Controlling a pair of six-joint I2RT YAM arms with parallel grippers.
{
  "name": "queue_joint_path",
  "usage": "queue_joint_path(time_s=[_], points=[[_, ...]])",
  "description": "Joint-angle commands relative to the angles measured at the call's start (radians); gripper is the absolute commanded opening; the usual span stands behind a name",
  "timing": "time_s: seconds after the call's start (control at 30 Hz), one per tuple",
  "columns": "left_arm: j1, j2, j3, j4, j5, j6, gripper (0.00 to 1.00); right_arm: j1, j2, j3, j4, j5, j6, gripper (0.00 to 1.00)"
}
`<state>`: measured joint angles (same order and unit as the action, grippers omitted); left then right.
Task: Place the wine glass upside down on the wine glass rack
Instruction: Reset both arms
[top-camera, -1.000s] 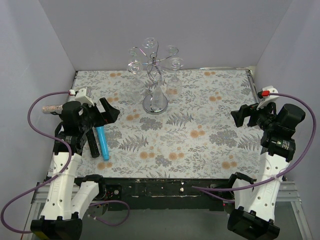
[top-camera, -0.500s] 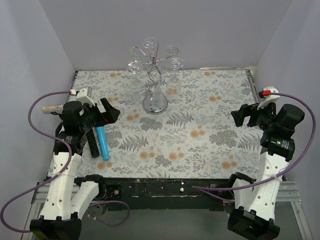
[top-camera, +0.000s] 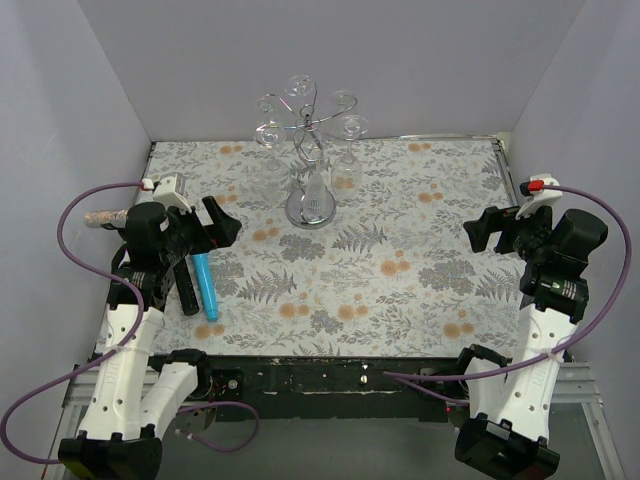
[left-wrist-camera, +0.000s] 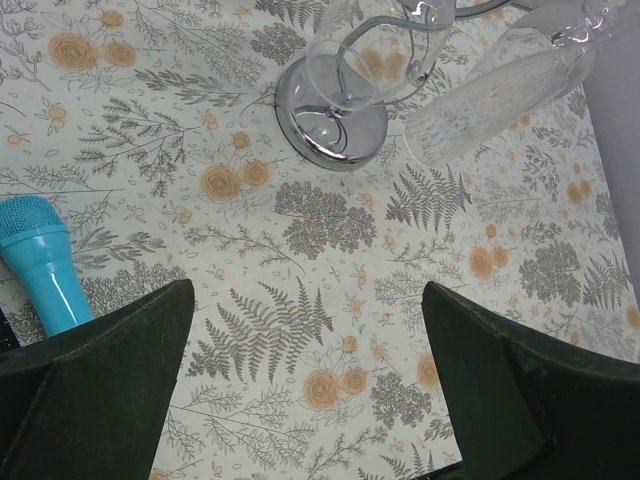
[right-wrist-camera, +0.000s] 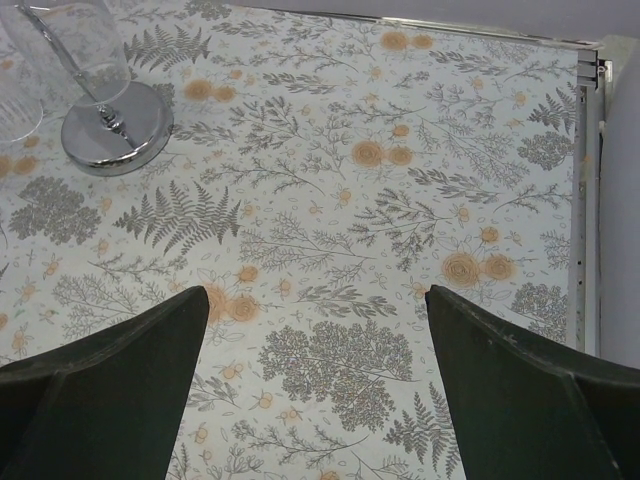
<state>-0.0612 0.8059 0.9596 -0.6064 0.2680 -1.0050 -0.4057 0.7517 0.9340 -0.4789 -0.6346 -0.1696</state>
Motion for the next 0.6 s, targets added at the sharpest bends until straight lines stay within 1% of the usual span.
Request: queue_joint_path(time_s=[0.0,0.4,0.57], points=[[-0.005,-0.013,0.005,0.010,-0.015,0.019,0.98,-0.004,-0.015,-0.004,0.046,0.018,0.022,0.98],[-0.006,-0.008,0.011,0.010,-0.019,0.006,0.98,-0.004,-0.038,-0.026,0.063,0.056,0.041,0.98],[-0.006,-0.008,0.013,0.011,-0.016,0.009,0.98,-0.004,-0.038,-0.031,0.072,0.102,0.062,0.98]])
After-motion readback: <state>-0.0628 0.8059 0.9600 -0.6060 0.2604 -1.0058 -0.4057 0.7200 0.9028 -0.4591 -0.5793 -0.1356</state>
